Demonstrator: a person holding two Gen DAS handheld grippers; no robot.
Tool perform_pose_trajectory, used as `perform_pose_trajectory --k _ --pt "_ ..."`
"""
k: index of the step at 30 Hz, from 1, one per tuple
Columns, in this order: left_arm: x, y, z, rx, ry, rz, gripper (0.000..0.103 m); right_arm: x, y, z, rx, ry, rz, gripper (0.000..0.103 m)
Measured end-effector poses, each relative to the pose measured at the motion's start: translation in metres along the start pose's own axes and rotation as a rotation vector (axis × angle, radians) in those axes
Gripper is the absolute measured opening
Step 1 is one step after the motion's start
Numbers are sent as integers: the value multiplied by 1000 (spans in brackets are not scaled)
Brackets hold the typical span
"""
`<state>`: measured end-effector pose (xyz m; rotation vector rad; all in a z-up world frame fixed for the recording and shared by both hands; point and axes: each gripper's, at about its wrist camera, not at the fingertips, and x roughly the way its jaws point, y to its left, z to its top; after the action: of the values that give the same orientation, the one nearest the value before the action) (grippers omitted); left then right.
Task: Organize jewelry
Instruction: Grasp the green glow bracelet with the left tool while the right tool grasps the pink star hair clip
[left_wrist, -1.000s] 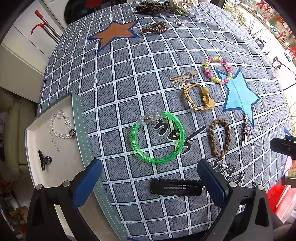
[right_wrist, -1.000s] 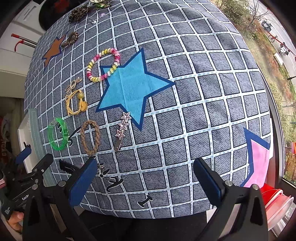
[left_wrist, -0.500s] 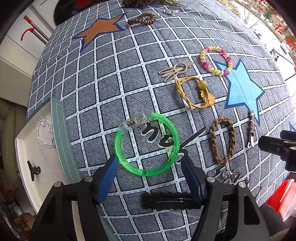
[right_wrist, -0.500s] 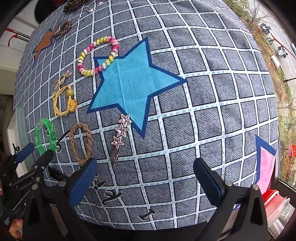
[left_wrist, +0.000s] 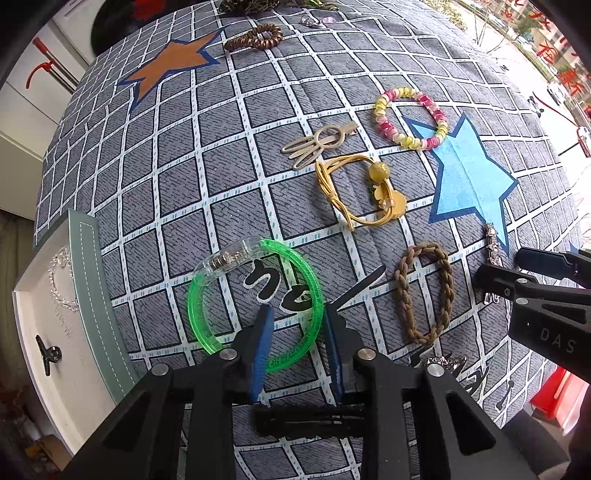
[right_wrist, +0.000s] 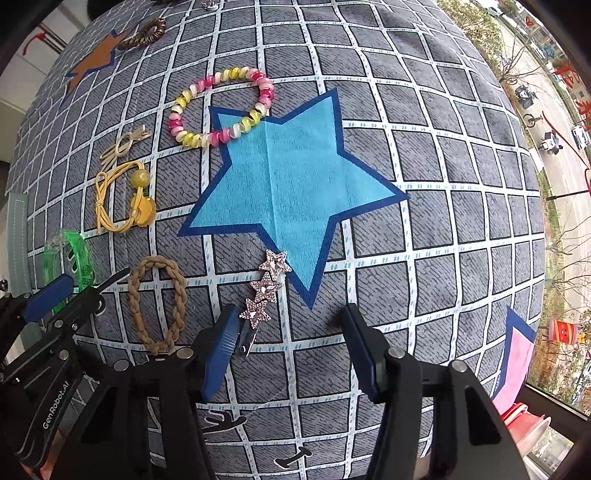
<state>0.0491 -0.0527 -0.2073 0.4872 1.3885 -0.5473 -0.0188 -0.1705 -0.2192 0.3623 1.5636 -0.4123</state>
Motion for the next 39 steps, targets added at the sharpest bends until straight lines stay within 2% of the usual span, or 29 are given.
perform_pose_trajectory --k 1,3,4,13,24,31,39 --pt "0 0 0 0 0 -4 17 -1 3 0 -6 -4 0 44" --pt "1 -4 1 -11 0 -13 16 -4 12 -1 -20 -9 -1 20" --pt "0 -2 1 -23 1 -31 16 -6 13 0 -22 -9 0 18" --pt "-27 18 -3 -88 -42 -108 13 -21 -23 8 58 -10 112 18" --pt "-64 36 -6 -136 -109 -154 13 -53 -57 7 79 -42 172 18" --pt "-93 48 -19 -154 -157 -151 13 -72 -45 14 43 -74 202 18" --pt "-114 65 -37 -196 -203 -112 13 -100 -30 -8 -48 -108 236 18"
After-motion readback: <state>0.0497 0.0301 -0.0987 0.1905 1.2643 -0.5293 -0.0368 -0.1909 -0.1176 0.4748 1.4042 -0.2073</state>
